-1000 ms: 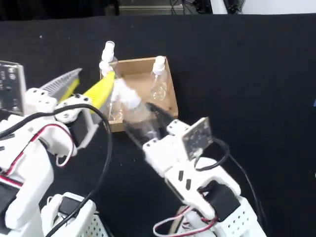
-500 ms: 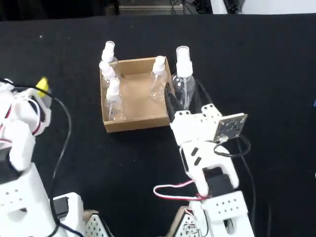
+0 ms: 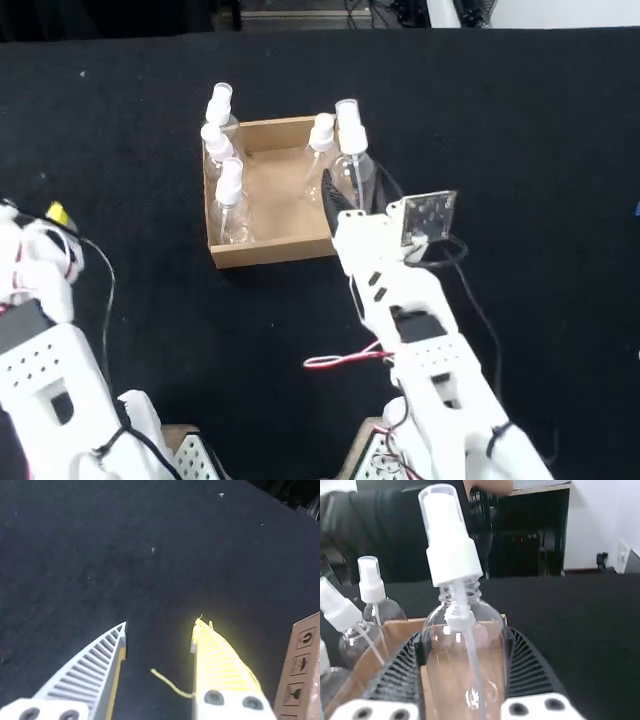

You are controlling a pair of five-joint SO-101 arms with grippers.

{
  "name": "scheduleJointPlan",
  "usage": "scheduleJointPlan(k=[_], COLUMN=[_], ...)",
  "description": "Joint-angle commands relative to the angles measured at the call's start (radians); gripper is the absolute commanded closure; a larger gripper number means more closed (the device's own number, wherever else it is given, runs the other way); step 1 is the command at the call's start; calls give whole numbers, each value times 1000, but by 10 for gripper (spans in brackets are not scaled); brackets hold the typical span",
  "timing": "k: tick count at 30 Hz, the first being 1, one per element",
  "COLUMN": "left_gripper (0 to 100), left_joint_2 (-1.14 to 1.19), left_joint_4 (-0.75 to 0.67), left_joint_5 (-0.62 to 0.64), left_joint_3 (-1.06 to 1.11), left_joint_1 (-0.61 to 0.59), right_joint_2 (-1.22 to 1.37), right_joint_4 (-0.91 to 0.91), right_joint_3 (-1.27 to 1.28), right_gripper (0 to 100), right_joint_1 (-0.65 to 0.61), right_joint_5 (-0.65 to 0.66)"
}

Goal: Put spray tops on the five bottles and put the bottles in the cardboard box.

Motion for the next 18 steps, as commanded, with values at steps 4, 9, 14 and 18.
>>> scheduleJointPlan(k=[4, 9, 14, 18], left_gripper=[809, 809, 809, 809], left_joint_2=[-192, -308, -394, -456], left_joint_4=[-233, -299, -304, -299], left_joint_5=[-6, -6, -6, -6], left_joint_3=[283, 446, 515, 549], left_joint_1=[-8, -7, -7, -7], right_joint_2=[128, 283, 473, 631], right_joint_4=[-284, -486, -698, -885], right_joint_3=[-28, -10, -7, 12], right_gripper=[988, 988, 988, 988], right_joint_1=[18, 18, 17, 17], right_joint_5=[-12, -12, -14, -14])
